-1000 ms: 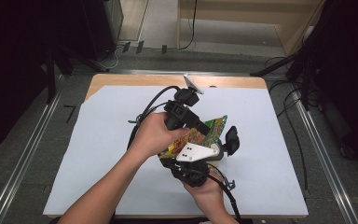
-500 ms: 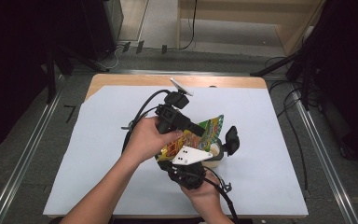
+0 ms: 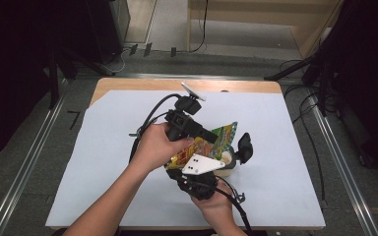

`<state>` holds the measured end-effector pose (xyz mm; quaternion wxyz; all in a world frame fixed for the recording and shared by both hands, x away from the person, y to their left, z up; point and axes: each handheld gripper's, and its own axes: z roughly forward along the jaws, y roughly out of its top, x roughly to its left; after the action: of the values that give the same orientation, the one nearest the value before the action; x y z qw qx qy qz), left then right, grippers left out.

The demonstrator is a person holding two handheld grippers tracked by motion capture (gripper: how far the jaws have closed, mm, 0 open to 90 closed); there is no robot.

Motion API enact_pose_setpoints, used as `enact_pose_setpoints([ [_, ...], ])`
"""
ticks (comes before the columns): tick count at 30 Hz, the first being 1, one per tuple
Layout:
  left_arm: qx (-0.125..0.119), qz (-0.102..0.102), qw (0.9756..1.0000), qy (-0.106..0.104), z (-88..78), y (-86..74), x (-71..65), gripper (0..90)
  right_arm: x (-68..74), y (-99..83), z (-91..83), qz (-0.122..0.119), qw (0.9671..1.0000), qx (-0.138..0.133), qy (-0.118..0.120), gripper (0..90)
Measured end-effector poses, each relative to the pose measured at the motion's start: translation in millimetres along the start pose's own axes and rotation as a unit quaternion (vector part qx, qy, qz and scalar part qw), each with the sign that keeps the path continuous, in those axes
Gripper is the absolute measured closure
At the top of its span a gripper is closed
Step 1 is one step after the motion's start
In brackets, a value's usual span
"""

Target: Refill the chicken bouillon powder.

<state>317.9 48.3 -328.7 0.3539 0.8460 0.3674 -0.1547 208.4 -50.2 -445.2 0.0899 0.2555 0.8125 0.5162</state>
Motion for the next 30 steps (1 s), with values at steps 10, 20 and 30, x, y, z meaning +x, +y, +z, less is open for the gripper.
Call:
enact_pose_setpoints([
  [10, -0.007, 0.014, 0.9999, -0.007, -2.7, -14.3, 10.1, 87.9, 1.4, -5.0, 2.7, -0.016, 0.9999, -0.002, 0.003, 87.4],
  [20, -0.028, 0.011, 0.9994, -0.015, -7.3, -28.3, 21.2, 90.0, -3.3, -11.1, 4.8, -0.015, 0.9998, 0.011, -0.002, 86.7],
  [30, -0.047, 0.003, 0.9981, -0.038, -20.8, -37.1, 30.4, 90.0, -3.4, -13.4, 4.3, -0.02, 0.9997, 0.016, 0.0, 85.8],
])
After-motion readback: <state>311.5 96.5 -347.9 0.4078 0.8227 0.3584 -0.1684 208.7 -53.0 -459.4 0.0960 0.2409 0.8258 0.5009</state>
